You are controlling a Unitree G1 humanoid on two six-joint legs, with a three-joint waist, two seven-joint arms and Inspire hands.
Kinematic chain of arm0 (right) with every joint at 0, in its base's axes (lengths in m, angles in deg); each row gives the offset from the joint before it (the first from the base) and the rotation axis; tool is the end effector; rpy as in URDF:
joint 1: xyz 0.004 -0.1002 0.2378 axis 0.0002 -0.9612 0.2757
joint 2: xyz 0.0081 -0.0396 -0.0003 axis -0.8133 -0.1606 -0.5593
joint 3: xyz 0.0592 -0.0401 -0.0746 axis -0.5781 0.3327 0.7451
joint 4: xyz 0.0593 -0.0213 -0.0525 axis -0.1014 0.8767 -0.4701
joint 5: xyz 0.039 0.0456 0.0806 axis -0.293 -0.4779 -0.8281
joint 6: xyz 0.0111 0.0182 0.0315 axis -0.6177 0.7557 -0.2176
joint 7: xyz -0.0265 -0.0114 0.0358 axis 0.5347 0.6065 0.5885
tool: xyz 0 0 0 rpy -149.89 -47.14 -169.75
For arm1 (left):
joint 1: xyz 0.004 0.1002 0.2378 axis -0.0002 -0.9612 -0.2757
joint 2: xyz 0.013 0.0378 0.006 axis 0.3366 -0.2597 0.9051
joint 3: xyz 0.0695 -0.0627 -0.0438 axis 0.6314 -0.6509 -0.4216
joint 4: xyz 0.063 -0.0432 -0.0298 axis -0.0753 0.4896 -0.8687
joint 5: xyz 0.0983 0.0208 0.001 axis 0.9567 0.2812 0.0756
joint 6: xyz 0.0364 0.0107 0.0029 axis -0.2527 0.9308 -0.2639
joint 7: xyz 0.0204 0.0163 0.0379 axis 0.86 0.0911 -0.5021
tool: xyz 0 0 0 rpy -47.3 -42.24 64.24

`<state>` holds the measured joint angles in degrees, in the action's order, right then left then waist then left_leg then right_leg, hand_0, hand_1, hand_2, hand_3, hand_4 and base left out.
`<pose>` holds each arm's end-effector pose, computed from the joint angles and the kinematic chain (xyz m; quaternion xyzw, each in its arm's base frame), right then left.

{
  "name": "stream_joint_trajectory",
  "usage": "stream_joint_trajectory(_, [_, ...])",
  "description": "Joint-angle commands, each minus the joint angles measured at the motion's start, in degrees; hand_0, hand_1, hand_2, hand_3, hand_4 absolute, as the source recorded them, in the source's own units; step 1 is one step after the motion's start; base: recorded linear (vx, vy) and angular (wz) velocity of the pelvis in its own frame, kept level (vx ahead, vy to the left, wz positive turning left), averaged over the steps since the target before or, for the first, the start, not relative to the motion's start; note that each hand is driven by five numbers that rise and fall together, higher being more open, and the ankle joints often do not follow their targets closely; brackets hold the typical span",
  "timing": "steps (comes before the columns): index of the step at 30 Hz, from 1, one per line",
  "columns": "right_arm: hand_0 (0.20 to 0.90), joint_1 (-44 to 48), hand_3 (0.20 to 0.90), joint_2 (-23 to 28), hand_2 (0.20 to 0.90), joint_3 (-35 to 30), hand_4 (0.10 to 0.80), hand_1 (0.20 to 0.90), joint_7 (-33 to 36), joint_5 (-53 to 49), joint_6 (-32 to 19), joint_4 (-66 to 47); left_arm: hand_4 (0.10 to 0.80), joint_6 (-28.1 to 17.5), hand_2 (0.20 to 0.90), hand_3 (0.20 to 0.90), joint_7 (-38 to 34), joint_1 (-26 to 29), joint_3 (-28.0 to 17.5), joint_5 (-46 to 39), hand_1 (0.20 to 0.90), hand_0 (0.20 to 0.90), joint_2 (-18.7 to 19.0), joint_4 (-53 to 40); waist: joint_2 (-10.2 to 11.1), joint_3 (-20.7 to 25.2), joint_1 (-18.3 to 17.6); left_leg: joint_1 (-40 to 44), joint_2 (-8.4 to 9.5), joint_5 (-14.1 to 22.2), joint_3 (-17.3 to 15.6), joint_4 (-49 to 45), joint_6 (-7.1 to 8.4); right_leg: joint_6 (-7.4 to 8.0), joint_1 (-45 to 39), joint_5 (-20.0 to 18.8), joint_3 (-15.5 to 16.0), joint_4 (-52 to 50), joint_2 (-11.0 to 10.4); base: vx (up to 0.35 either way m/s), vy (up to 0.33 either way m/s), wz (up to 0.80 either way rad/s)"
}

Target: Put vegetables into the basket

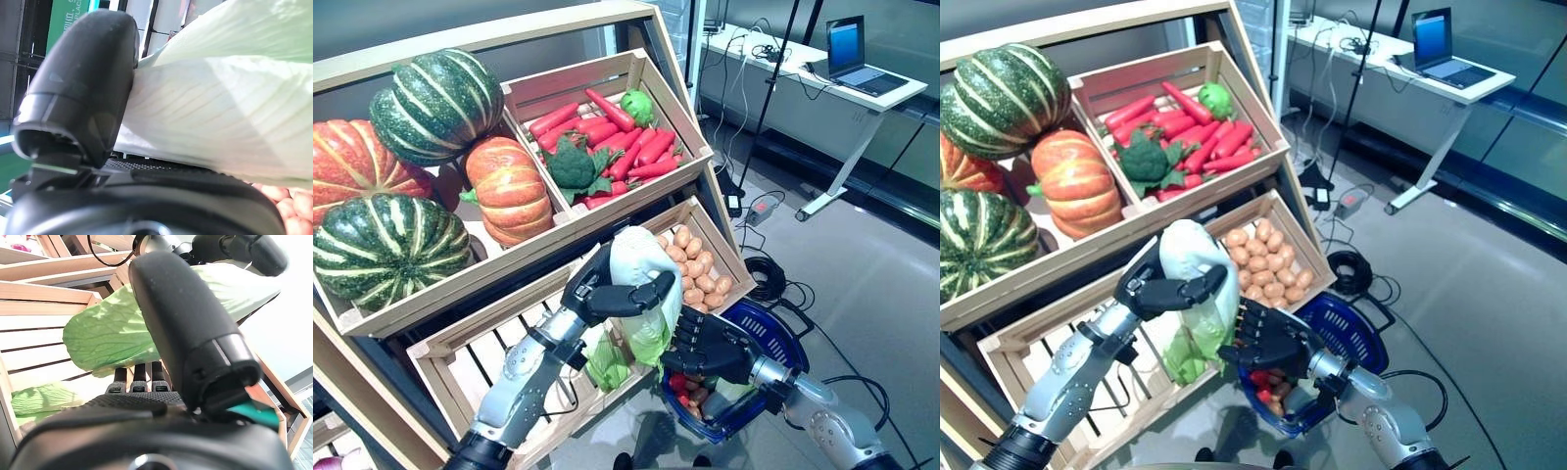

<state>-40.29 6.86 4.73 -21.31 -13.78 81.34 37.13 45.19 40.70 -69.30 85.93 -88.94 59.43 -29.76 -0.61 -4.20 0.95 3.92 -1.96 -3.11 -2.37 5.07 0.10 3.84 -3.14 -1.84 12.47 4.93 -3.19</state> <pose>0.1743 -0.1943 0.0198 0.2084 0.1801 0.3615 0.8907 0.2000 0.1791 0.0713 -0.1462 -0.0770 -0.3032 0.9385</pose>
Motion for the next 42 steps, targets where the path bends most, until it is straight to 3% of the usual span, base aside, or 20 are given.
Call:
stream_joint_trajectory(1, [0.900, 5.91, 0.900, -5.43, 0.900, 4.54, 0.800, 0.900, -1.70, -7.27, -2.52, -3.36, 0.400, -6.42, 0.300, 0.300, 4.84, 10.11, 2.97, -7.81, 0.300, 0.300, -4.57, -4.71, 2.26, 5.31, 0.30, -1.15, -2.16, 1.67, 0.74, -0.07, 2.30, 2.98, -1.42, -2.47, -1.57, -0.18, -5.44, -0.011, 0.000, -0.04])
stream_joint_trajectory(11, [0.900, 7.54, 0.900, -4.67, 0.900, 4.88, 0.800, 0.900, -2.84, -7.21, -3.76, -3.91, 0.400, 0.60, 0.300, 0.300, 10.13, 10.81, 6.20, -8.63, 0.300, 0.300, -3.85, -4.32, 2.06, 5.44, 0.06, -1.04, -2.23, 1.68, 0.59, -0.07, 2.23, 3.18, -1.39, -2.60, -1.96, -0.09, -5.46, -0.006, -0.001, -0.04])
stream_joint_trajectory(18, [0.900, 8.73, 0.900, -2.43, 0.900, 4.76, 0.800, 0.900, -9.05, -9.23, -0.91, -3.45, 0.400, 6.07, 0.300, 0.300, 17.37, 11.13, 7.55, -13.37, 0.300, 0.300, -3.35, -3.16, 2.27, 5.79, 0.14, -1.08, -2.28, 1.54, 0.31, -0.07, 2.19, 3.29, -1.31, -2.78, -2.08, -0.13, -5.54, 0.000, 0.000, 0.00])
stream_joint_trajectory(25, [0.900, 9.91, 0.900, -1.21, 0.900, 6.94, 0.800, 0.900, -13.97, -10.30, 0.98, -3.63, 0.400, 8.93, 0.300, 0.300, 22.66, 11.84, 11.55, -14.88, 0.300, 0.300, -2.74, -2.71, 2.34, 6.11, -0.05, -1.21, -2.20, 1.48, 0.24, -0.07, 2.12, 3.48, -1.05, -2.93, -2.44, -0.10, -5.43, 0.000, 0.000, 0.00])
stream_joint_trajectory(31, [0.900, 10.45, 0.900, -0.75, 0.900, 8.22, 0.800, 0.900, -15.01, -10.00, 1.90, -3.27, 0.400, 8.67, 0.300, 0.300, 24.14, 12.24, 12.73, -15.95, 0.300, 0.300, -3.02, -2.43, 2.41, 6.25, -0.16, -1.18, -2.18, 1.47, 0.29, -0.07, 2.09, 3.52, -1.01, -3.09, -2.76, -0.02, -5.37, 0.000, 0.000, 0.00])
stream_joint_trajectory(32, [0.300, 10.42, 0.300, -0.64, 0.300, 8.41, 0.400, 0.300, -14.97, -10.07, 2.20, -3.20, 0.400, 8.55, 0.300, 0.300, 24.20, 12.25, 12.80, -16.09, 0.300, 0.300, -3.19, -2.42, 2.43, 6.23, -0.19, -1.20, -2.19, 1.46, 0.31, -0.07, 2.12, 3.52, -1.01, -3.13, -2.79, 0.00, -5.36, 0.000, 0.000, 0.00])
stream_joint_trajectory(42, [0.300, 9.85, 0.300, -0.66, 0.300, 7.65, 0.400, 0.300, -13.35, -10.55, 1.65, -3.13, 0.400, 7.74, 0.300, 0.300, 22.42, 11.79, 12.35, -14.39, 0.300, 0.300, -3.00, -2.37, 2.37, 6.10, -0.27, -1.38, -2.11, 1.25, 0.47, -0.07, 2.12, 3.52, -0.92, -3.31, -2.80, 0.07, -5.34, 0.000, 0.000, 0.00])
